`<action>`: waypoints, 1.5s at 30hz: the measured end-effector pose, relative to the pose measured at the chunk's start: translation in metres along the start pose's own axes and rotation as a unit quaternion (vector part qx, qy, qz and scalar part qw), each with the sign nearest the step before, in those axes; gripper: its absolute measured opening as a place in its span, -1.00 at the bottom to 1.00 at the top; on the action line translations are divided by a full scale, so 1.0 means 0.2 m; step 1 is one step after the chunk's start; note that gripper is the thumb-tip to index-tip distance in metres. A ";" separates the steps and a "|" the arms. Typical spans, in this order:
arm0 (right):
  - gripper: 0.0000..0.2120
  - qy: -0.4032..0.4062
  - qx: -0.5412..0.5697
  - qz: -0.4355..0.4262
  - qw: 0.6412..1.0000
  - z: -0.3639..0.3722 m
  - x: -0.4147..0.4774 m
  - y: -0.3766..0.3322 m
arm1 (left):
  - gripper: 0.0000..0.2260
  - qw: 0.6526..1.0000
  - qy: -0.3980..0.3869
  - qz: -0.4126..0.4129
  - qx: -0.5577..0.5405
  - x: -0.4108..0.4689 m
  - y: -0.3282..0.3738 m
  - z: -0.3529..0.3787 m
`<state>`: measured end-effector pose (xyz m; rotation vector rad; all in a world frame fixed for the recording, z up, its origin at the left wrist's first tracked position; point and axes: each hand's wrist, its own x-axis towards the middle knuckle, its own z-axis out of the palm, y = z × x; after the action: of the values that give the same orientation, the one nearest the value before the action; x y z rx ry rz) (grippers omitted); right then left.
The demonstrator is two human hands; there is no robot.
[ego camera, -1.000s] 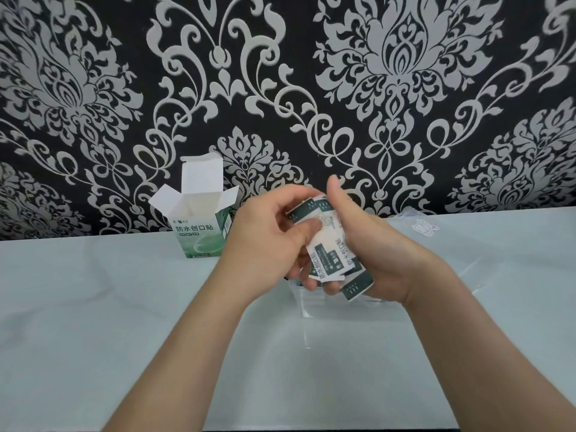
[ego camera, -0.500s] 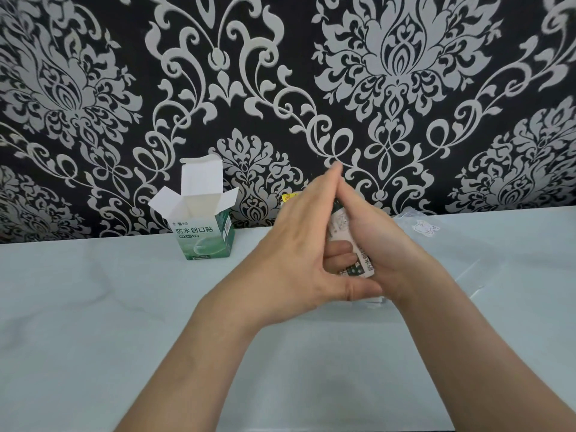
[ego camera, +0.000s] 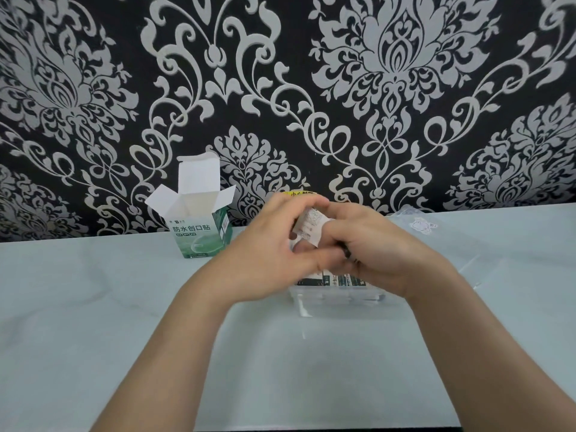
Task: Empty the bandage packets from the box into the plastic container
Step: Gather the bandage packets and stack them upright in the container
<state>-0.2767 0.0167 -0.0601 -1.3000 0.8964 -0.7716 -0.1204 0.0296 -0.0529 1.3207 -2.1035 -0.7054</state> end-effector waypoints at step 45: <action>-0.83 0.270 -0.540 0.102 0.791 -0.07 0.11 0.10 | -0.68 0.979 -0.019 0.008 0.205 0.15 -0.16 0.16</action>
<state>-0.2792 -0.0055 -0.0831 -1.9324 2.1065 -0.4190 -0.1332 -0.0052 -0.0917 1.5062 -2.3743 -0.2968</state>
